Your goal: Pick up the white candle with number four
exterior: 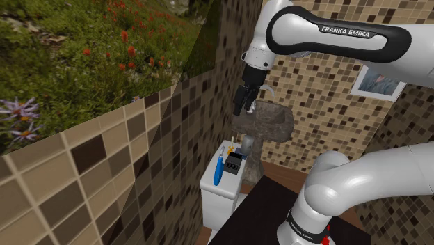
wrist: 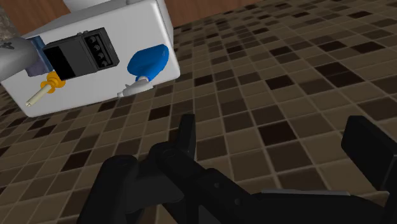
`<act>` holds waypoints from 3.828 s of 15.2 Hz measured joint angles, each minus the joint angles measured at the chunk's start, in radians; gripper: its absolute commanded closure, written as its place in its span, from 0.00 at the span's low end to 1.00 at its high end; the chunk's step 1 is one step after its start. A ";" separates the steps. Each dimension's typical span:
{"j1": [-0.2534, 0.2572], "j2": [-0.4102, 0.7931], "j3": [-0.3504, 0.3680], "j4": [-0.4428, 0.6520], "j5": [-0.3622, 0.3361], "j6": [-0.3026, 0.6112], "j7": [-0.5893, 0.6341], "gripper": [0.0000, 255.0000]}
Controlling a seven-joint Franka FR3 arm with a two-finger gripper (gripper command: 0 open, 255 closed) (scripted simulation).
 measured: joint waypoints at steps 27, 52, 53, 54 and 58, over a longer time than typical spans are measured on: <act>-0.191 0.525 -0.289 -0.140 -0.134 0.689 -0.203 0.00; -0.433 1.306 -0.339 0.303 0.274 1.016 -0.579 0.00; -0.436 1.314 -0.335 0.302 0.280 1.025 -0.583 0.00; -0.444 1.329 -0.327 0.307 0.288 1.035 -0.590 0.00; -0.458 1.364 -0.306 0.313 0.309 1.064 -0.606 1.00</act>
